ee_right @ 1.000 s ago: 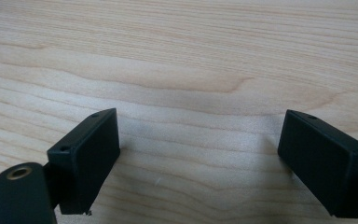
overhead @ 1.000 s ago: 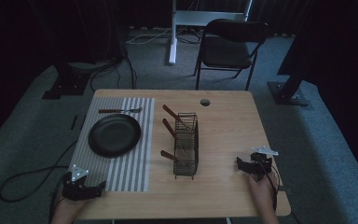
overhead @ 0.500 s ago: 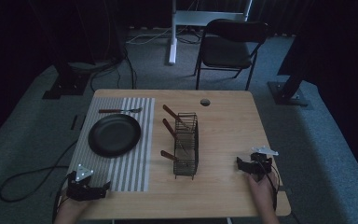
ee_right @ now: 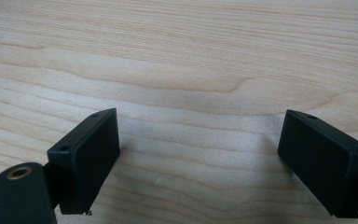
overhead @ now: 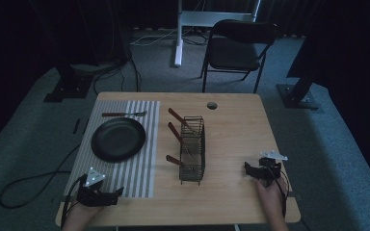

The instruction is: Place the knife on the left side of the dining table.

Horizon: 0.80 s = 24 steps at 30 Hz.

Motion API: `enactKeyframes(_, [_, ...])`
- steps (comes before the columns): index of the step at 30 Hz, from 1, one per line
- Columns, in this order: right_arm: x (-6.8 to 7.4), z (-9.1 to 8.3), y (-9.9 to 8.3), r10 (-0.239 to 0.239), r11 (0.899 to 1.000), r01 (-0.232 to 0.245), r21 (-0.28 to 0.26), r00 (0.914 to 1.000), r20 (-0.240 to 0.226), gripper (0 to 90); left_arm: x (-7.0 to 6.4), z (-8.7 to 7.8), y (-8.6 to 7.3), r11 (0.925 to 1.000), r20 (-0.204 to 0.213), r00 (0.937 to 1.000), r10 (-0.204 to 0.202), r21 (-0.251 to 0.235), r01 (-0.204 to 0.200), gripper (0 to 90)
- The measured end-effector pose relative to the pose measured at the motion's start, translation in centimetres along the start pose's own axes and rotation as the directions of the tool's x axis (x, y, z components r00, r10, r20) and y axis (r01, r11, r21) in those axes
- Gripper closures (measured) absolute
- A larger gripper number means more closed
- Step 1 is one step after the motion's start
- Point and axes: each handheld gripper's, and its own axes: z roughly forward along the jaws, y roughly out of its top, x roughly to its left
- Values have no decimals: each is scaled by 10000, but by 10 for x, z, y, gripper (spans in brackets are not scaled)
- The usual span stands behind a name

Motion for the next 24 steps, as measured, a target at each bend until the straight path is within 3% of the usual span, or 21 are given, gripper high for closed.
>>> enactKeyframes(9, [0, 0, 0, 2, 10000, -2, -3, 10000, 3, 118, -20, -6, 12, 9988, 406, 9984, 394, -306, -382, 45])
enactKeyframes(12, [0, 0, 0, 1, 10000, -1, -3, 10000, 5, 117, -33, -13, 21, 9966, 623, 9963, 587, -621, -548, 45])
enactKeyframes(14, [0, 0, 0, 1, 10000, -1, -3, 10000, 5, 117, -33, -13, 21, 9966, 623, 9963, 587, -621, -548, 45])
enactKeyframes(19, [0, 0, 0, 2, 10000, -2, -4, 10000, 5, 118, -53, -24, 36, 9913, 876, 9914, 977, -964, -892, 45])
enactKeyframes(24, [0, 0, 0, 1, 10000, -1, -1, 10000, 3, 118, -63, -30, 43, 9875, 1048, 9879, 1143, -1208, -1014, 45])
